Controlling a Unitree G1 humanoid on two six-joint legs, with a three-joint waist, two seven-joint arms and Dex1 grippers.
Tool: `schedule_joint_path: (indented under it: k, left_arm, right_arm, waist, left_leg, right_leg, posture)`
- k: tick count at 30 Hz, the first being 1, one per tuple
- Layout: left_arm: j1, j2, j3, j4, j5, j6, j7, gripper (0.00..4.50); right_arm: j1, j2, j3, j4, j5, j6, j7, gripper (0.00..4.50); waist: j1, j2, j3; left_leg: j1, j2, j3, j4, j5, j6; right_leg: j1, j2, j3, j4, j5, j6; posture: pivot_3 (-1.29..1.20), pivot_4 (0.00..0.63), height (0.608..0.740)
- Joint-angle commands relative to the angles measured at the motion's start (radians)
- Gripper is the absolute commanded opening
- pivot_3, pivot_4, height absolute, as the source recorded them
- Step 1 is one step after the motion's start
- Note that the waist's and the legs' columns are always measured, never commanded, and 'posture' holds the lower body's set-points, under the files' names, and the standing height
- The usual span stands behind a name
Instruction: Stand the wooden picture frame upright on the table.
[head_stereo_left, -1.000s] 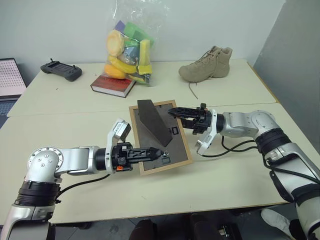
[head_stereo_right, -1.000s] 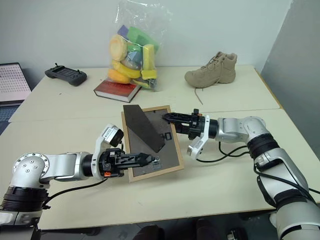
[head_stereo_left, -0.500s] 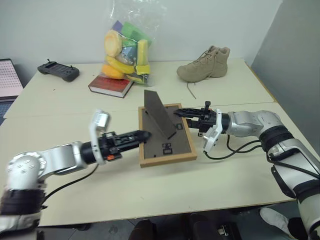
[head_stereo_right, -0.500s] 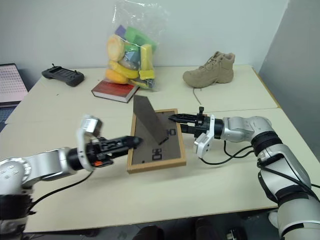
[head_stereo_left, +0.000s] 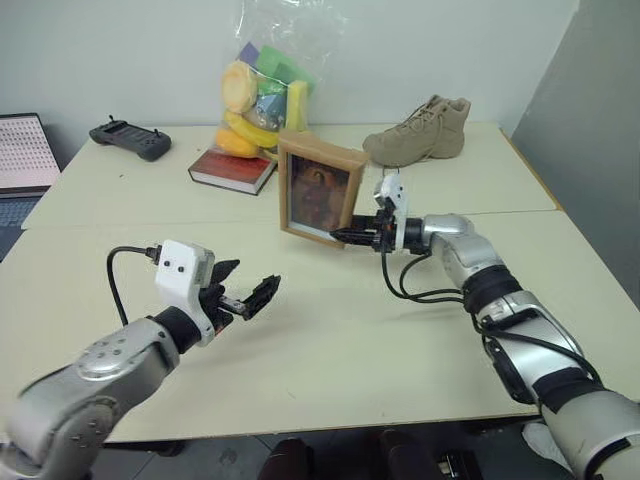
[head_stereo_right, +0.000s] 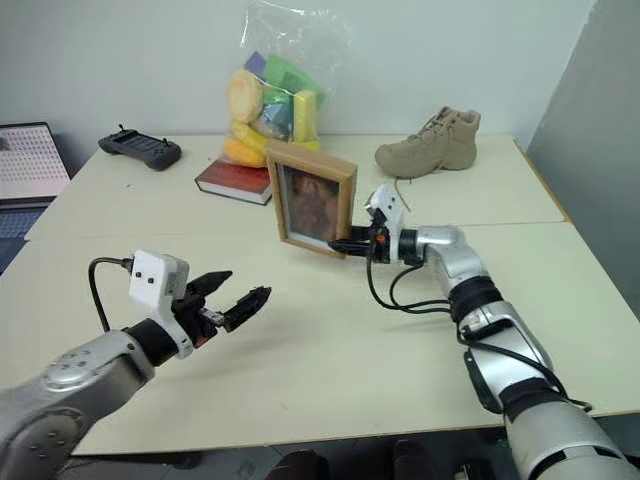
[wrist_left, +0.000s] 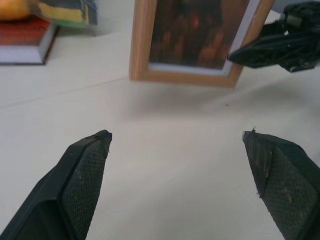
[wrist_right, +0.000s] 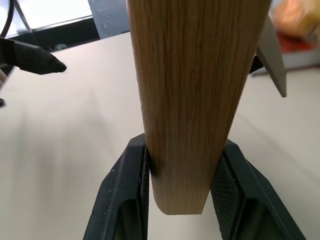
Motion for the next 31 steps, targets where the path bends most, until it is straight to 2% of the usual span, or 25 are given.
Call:
schedule_joint_path:
  k: [1, 10, 12, 18, 23, 24, 28, 31]
  left_arm:
    - [0.008, -0.064, -0.041, -0.001, 0.127, -0.082, -0.026, 4.5]
    - [0.027, -0.128, -0.051, 0.012, 0.173, -0.063, -0.108, 4.5]
    - [0.016, -0.135, -0.044, 0.024, 0.165, -0.051, -0.123, 4.5]
    - [-0.038, -0.115, -0.021, 0.087, 0.171, -0.03, -0.187, 4.5]
    - [-0.101, -0.03, 0.07, 0.198, 0.134, 0.019, -0.294, 4.5]
    - [-0.118, 0.004, 0.088, 0.235, 0.121, 0.042, -0.332, 4.5]
    - [-0.165, 0.121, 0.136, 0.347, 0.103, 0.089, -0.478, 4.5]
    - [-0.238, 0.189, 0.181, 0.451, 0.039, 0.141, -0.601, 4.5]
  right_arm:
    - [-0.029, 0.039, -0.054, 0.09, -0.037, 0.037, 0.014, 1.3]
    - [0.013, 0.085, -0.088, 0.136, -0.147, -0.039, -0.009, 1.3]
    - [0.028, 0.087, -0.09, 0.123, -0.17, -0.067, -0.015, 2.0]
    - [0.092, 0.052, -0.108, 0.075, -0.215, -0.082, -0.046, 3.1]
    - [0.238, -0.091, -0.097, -0.135, -0.273, -0.105, -0.063, 4.21]
    - [0.279, -0.135, -0.11, -0.23, -0.262, -0.071, -0.052, 4.41]
    - [0.385, -0.271, -0.158, -0.608, -0.172, 0.134, -0.005, 4.41]
    - [0.411, -0.361, -0.197, -0.899, -0.031, 0.395, 0.037, 4.41]
  waist:
    - [0.0, 0.0, 0.0]
    - [-0.006, 0.0, 0.0]
    - [-0.006, 0.0, 0.0]
    - [-0.007, -0.001, 0.0]
    - [0.003, -0.001, 0.0]
    - [0.004, -0.001, 0.0]
    - [0.009, 0.0, 0.0]
    - [0.004, 0.001, 0.001]
  left_leg:
    - [0.0, 0.0, 0.0, 0.0, 0.0, 0.0]
    - [-0.001, 0.0, 0.0, 0.0, -0.001, 0.001]
    - [0.0, 0.0, 0.0, 0.0, -0.001, 0.001]
    - [0.0, 0.0, 0.0, 0.0, -0.001, 0.001]
    - [0.0, 0.0, -0.002, 0.001, -0.001, 0.001]
    - [0.0, 0.0, -0.003, 0.001, -0.001, 0.001]
    - [0.0, 0.0, -0.002, 0.001, -0.001, 0.002]
    - [0.001, 0.0, -0.003, 0.0, -0.001, 0.002]
  right_leg:
    - [0.0, 0.0, 0.0, 0.0, 0.0, 0.0]
    - [-0.001, 0.0, 0.0, 0.001, 0.0, 0.001]
    - [-0.001, 0.0, 0.0, 0.001, 0.0, 0.001]
    - [0.0, 0.0, -0.001, 0.001, 0.0, 0.001]
    - [0.002, 0.0, -0.003, 0.0, 0.0, 0.001]
    - [0.002, -0.001, -0.003, 0.0, 0.0, 0.001]
    - [0.002, -0.001, -0.003, 0.0, 0.0, 0.001]
    - [0.002, 0.0, -0.004, 0.001, 0.0, 0.001]
  posture:
    - [0.0, 0.15, 0.74]
    - [0.0, 0.15, 0.74]
    - [0.0, 0.15, 0.74]
    - [0.0, 0.15, 0.74]
    - [0.0, 0.15, 0.74]
    - [0.0, 0.15, 0.74]
    - [0.0, 0.15, 0.74]
    - [0.0, 0.15, 0.74]
